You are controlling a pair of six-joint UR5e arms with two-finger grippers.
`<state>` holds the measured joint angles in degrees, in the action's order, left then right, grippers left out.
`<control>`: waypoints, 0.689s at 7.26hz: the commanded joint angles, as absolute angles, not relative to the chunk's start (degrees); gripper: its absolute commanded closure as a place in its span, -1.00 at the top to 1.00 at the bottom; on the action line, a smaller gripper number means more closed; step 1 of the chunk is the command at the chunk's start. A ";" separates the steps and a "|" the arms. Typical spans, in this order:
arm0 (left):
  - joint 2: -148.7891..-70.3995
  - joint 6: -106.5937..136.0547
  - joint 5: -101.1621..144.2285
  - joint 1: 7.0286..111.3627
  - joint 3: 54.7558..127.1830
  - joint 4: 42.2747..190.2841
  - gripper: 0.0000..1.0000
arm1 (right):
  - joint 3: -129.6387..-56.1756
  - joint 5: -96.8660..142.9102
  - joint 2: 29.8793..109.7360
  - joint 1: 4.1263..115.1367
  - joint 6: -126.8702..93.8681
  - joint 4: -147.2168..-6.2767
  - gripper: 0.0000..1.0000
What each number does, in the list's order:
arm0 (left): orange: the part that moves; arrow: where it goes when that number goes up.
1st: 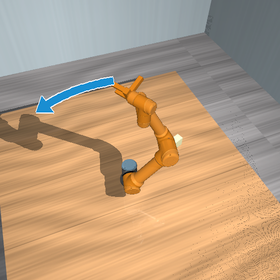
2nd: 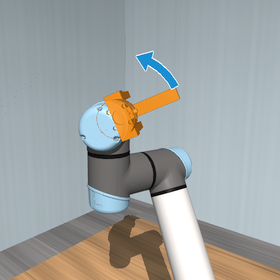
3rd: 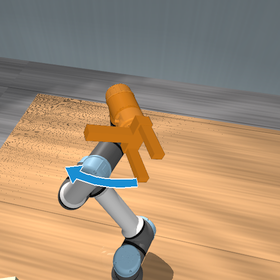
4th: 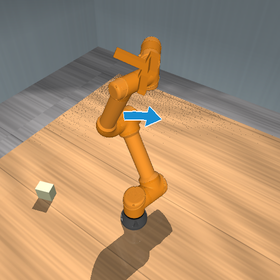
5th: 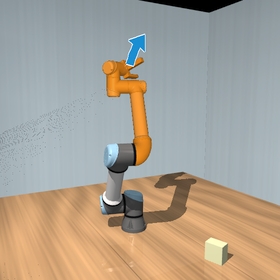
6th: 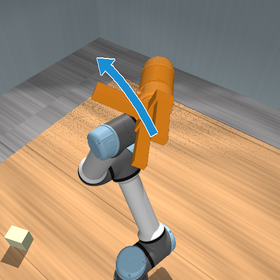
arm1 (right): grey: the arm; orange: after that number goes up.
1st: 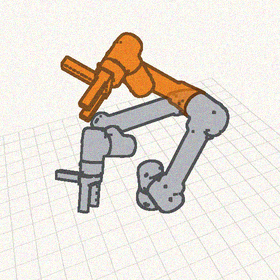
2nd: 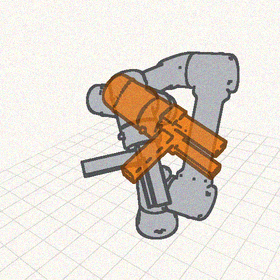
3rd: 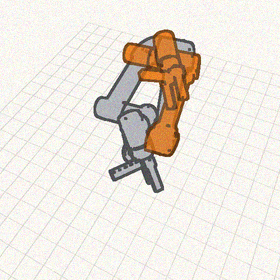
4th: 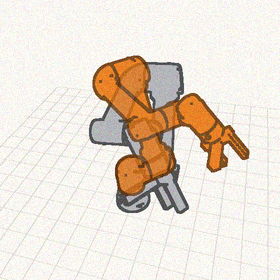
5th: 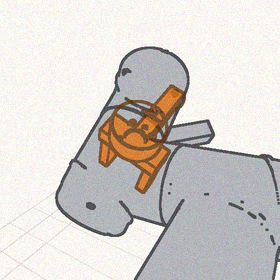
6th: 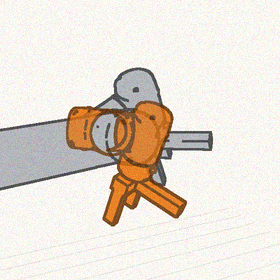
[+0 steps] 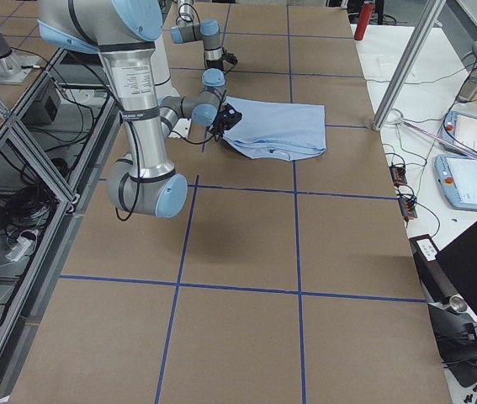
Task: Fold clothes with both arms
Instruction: 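Grasp the shirt's near edge with both grippers, then lift the near edge with both grippers and fold it away from the robot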
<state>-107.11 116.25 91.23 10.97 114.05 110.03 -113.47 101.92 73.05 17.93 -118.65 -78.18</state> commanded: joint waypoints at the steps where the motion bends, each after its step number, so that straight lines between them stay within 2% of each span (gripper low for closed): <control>1: -107.05 121.51 90.97 6.81 120.73 105.40 -1.00 | -117.84 102.30 76.10 17.76 -118.65 -78.13 -1.00; 3: -107.31 125.76 88.77 3.70 127.41 103.37 -1.00 | -122.93 102.22 77.95 16.17 -118.83 -78.57 -1.00; 4: -108.18 125.25 88.77 5.34 128.66 100.75 -1.00 | -125.48 102.13 78.13 17.39 -118.83 -79.10 -1.00; 5: -110.80 121.59 88.86 11.97 127.89 100.55 -1.00 | -125.07 102.04 77.35 21.32 -118.74 -79.10 -1.00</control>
<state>-108.53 124.21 88.92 6.65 127.52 101.75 -124.11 102.14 77.73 18.02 -118.79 -78.88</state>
